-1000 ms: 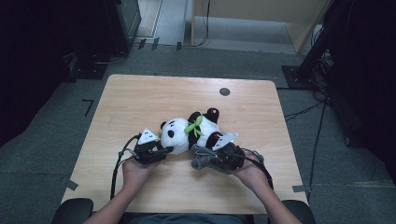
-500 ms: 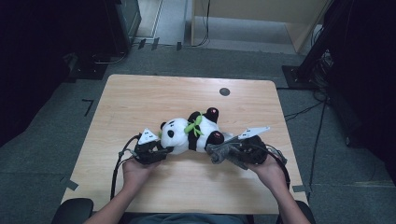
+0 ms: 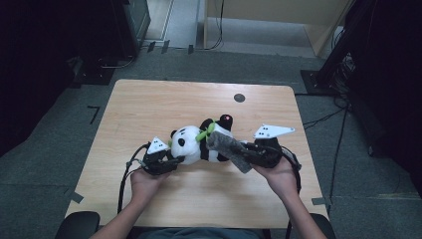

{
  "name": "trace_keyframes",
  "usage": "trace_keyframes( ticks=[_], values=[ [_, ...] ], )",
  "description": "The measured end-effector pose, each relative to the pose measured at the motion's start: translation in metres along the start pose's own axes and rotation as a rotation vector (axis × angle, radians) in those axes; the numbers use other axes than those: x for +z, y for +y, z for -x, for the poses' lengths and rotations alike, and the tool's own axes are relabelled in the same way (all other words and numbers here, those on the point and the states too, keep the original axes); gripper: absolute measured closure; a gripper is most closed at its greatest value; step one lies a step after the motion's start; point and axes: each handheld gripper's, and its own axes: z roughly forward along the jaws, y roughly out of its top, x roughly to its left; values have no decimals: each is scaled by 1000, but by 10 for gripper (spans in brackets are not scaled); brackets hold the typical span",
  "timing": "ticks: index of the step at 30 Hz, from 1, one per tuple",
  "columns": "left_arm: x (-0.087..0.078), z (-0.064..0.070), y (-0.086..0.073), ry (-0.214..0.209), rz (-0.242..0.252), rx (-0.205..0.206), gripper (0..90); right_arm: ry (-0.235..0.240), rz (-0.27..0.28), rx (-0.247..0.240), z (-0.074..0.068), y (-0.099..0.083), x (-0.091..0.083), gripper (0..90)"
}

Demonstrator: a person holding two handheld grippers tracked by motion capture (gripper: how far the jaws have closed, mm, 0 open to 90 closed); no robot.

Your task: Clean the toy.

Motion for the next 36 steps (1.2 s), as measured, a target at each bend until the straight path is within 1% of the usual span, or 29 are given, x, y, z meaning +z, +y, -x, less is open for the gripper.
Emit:
trace_keyframes(
  ticks=[1, 2, 3, 4, 5, 6, 7, 8, 9, 10, 11, 12, 14, 15, 16, 18, 19, 20, 21, 23, 25, 26, 30, 32, 35, 36],
  values=[
    [0, 0, 0, 0, -1, 3, 554, 0, 0, 0, 0, 0, 0, 817],
    [0, 0, 0, 0, 0, 5, 553, 13, 5, -5, -3, 9, 8, 817],
    [0, 0, 0, 1, 1, 6, 553, 13, 5, -5, -3, 9, 8, 817],
    [0, 0, 0, 1, 1, 5, 553, 1, -13, -10, -8, 21, 23, 817],
    [0, 0, 0, 1, 1, 5, 551, 1, -13, -10, -8, 21, 23, 817],
    [0, 0, 0, 1, 3, 3, 549, -11, -28, -26, -12, 30, 36, 817],
    [0, 0, -1, 2, 6, 2, 549, -11, -28, -26, -12, 30, 36, 817],
    [0, 0, -1, 2, 5, 6, 548, -17, -39, -39, -13, 35, 43, 817],
    [0, 0, -1, 3, 10, 6, 547, -18, -65, -38, -15, 44, 60, 816],
    [0, 0, -1, 3, 10, 6, 547, -18, -65, -38, -15, 44, 60, 816],
    [0, 0, -1, 2, 8, 6, 546, -33, -86, -41, -17, 52, 78, 816],
    [0, 0, -1, 2, 8, 7, 545, -35, -101, -32, -17, 55, 89, 816],
    [0, 0, -1, 2, 10, 6, 544, -26, -115, -5, -18, 61, 102, 815],
    [0, 0, -1, 3, 8, 7, 544, -31, -121, -10, -21, 63, 108, 815],
    [0, -1, -1, 3, 8, 3, 543, -53, -135, -40, -23, 66, 116, 815],
    [0, -1, -1, 3, 12, -6, 537, -69, -152, -48, -25, 69, 127, 814],
    [0, -1, -1, 3, 12, -6, 537, -89, -160, -69, -26, 69, 134, 813],
    [0, -1, -1, 2, 10, -8, 537, -89, -160, -69, -26, 69, 134, 813],
    [0, -2, -1, 0, 8, -15, 536, -111, -168, -76, -28, 70, 141, 809],
    [0, -3, -1, -1, 8, -17, 536, -117, -163, -71, -29, 70, 146, 809],
    [0, -3, -1, 1, 3, -21, 536, -108, -175, -65, -32, 68, 151, 809],
    [0, -3, -1, 2, 2, -21, 536, -103, -176, -74, -33, 67, 152, 809],
    [1, -2, -2, 2, 0, -22, 536, -91, -183, -82, -38, 63, 154, 810],
    [1, -3, -2, -5, -4, -33, 536, -77, -182, -100, -41, 57, 153, 812],
    [1, -4, -3, -11, -4, -38, 535, -64, -188, -114, -44, 52, 152, 815],
    [1, -5, -2, -19, -6, -48, 536, -58, -189, -123, -45, 51, 152, 816]
  ],
)
